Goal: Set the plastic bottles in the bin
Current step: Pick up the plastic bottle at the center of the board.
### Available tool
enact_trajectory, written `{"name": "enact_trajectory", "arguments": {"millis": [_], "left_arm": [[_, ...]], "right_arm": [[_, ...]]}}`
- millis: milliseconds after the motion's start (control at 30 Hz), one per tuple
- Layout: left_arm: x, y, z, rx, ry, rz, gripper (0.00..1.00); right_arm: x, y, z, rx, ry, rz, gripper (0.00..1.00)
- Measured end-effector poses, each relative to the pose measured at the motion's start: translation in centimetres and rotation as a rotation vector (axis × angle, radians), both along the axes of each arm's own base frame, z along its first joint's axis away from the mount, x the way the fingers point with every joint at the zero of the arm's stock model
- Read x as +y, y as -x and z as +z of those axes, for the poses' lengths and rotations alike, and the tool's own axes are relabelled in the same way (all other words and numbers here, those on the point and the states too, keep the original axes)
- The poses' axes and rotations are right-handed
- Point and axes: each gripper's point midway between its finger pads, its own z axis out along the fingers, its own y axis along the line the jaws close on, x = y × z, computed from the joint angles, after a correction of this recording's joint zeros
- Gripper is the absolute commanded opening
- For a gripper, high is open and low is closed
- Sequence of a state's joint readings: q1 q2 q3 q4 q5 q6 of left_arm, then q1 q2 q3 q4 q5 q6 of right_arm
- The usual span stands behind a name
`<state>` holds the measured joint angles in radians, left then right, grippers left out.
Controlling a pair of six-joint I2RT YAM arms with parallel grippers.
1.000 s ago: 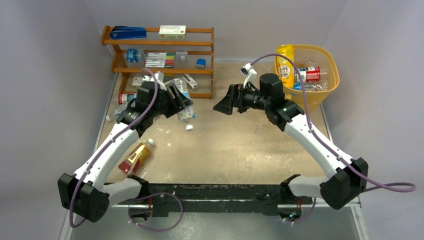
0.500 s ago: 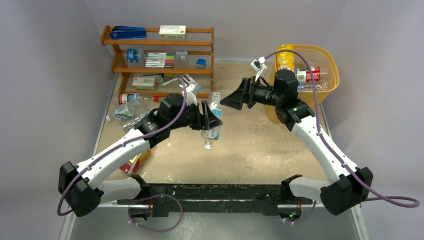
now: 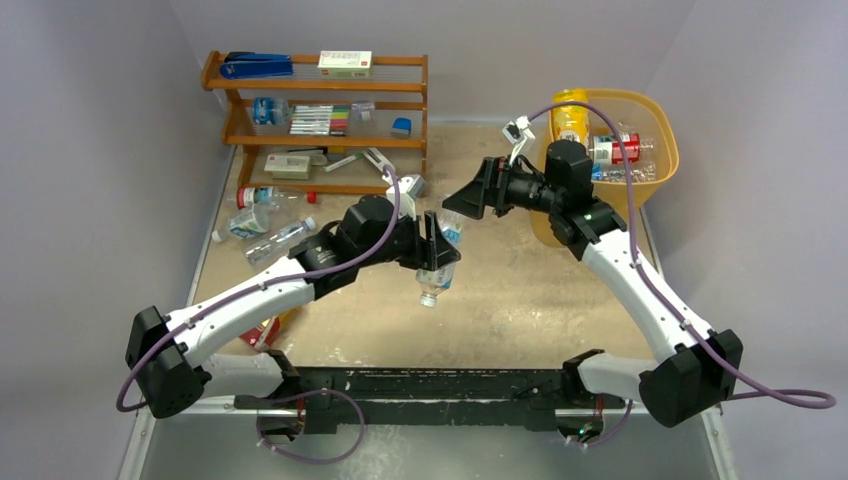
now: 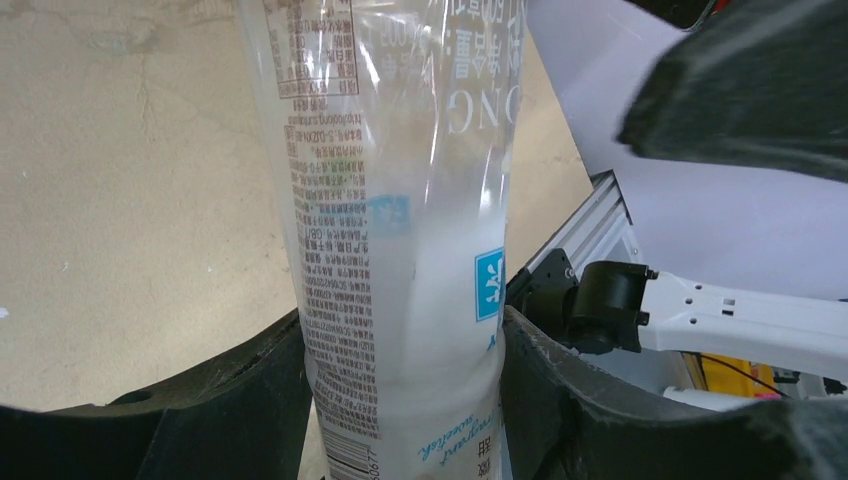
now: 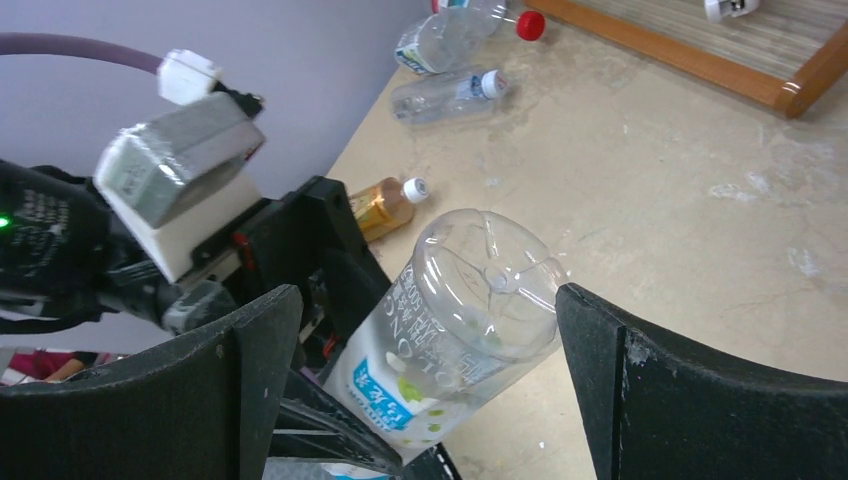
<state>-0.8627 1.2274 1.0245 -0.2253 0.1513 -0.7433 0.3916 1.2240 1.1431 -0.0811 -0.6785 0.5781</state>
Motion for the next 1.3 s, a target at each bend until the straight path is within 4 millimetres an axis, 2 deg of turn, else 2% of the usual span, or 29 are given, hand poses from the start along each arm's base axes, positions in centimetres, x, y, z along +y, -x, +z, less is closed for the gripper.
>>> {"name": "enact_trajectory", "arguments": {"millis": [200,567,800,1000,1300], "left_arm": [[-0.1,-0.4,0.4,-0.019,-0.007,0.021,0.53],[-0.4,-0.6,-0.2,-0.02,-0.038,0.038,0.52],[0.1,-0.5,-0.5,-0.024,-0.064,0.041,0.52],[0.3,-0.6,-0.5,-0.032,-0.072,0.048,0.53],[1.2,-0.8,1.3,-0.093,-0.054,0.081,0.52]], "right_arm": [[-0.6,-0.5,-1.7,0.012,0.043,-0.037,1.0],[-1.1,-0.5,-3.1,0.033,0.08,-0.055,1.0],[-1.2,0.1,-5.6,0.092,0.076,-0.057,1.0],[-0.9,-0.2,-5.2,0.093,0.026,-0.057,1.0],[-0.5,0.4,-4.8,0.133,-0.009,-0.046,1.0]]}}
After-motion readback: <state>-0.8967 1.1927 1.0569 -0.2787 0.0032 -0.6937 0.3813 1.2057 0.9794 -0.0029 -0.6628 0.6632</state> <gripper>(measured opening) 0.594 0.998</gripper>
